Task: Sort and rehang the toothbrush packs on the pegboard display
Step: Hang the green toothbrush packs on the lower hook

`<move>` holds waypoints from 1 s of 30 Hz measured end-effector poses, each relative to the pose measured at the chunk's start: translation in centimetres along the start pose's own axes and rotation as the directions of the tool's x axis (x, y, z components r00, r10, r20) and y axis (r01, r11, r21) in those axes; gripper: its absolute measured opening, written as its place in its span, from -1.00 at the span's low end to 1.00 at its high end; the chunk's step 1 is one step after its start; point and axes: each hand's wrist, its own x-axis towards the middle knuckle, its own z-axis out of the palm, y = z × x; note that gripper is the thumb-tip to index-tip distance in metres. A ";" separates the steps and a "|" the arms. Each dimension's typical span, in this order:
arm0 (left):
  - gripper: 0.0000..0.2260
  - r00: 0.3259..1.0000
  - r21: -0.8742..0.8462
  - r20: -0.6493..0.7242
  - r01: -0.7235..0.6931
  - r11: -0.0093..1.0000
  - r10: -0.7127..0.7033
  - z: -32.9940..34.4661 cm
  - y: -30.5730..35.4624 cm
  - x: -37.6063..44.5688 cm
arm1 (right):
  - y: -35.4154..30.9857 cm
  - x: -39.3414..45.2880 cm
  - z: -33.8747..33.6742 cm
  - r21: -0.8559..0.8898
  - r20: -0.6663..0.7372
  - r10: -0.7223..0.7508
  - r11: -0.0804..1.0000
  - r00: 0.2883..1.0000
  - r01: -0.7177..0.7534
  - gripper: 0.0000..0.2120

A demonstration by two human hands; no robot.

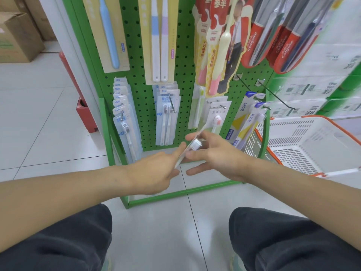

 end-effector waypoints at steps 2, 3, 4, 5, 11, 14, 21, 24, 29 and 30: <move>-0.72 0.993 -0.073 -0.119 -0.017 0.997 0.008 -0.5 -0.4 0.6 | -0.1 -0.2 -0.8 -0.039 -0.079 -0.049 0.998 0.996 0.046 -0.70; -0.85 0.980 -0.133 -0.201 -0.024 0.991 -0.003 -0.6 -0.7 0.9 | -0.1 -0.2 -1.3 -0.058 -0.130 -0.067 0.996 0.989 0.060 -0.68; -0.90 0.962 -0.213 -0.272 -0.041 0.976 -0.019 -0.8 -0.7 1.1 | -0.1 -0.2 -1.8 -0.064 -0.186 -0.077 0.996 0.980 0.066 -0.66; -0.91 0.944 -0.304 -0.327 -0.068 0.950 -0.037 -0.8 -0.7 1.3 | -0.3 -0.2 -2.2 -0.051 -0.238 -0.079 0.996 0.968 0.069 -0.65; -0.87 0.900 -0.477 -0.429 -0.150 0.866 -0.080 -0.6 1.5 2.5 | 0.0 -0.4 -4.1 0.020 -0.332 -0.067 0.997 0.941 0.078 -0.73; -0.87 0.894 -0.452 -0.438 -0.134 0.882 -0.088 -0.6 1.7 3.4 | 0.2 -0.2 -4.7 0.006 -0.354 -0.063 0.998 0.933 0.070 -0.74; -0.92 0.898 -0.451 -0.425 -0.100 0.887 -0.115 1.4 2.0 5.3 | 1.0 1.2 -5.3 -0.260 -0.412 -0.154 0.964 0.898 0.046 -0.68; -0.93 0.898 -0.453 -0.425 -0.100 0.886 -0.116 1.9 2.0 6.0 | 1.1 1.6 -6.0 -0.370 -0.437 -0.210 0.928 0.875 0.038 -0.63; -0.97 0.919 -0.479 -0.381 -0.100 0.872 -0.104 2.7 1.7 7.1 | 2.0 2.2 -6.8 -0.507 -0.463 -0.260 0.862 0.847 -0.013 -0.58; -0.98 0.927 -0.477 -0.360 -0.089 0.874 -0.102 2.9 1.5 7.3 | 2.1 2.3 -6.8 -0.530 -0.465 -0.260 0.847 0.846 -0.031 -0.59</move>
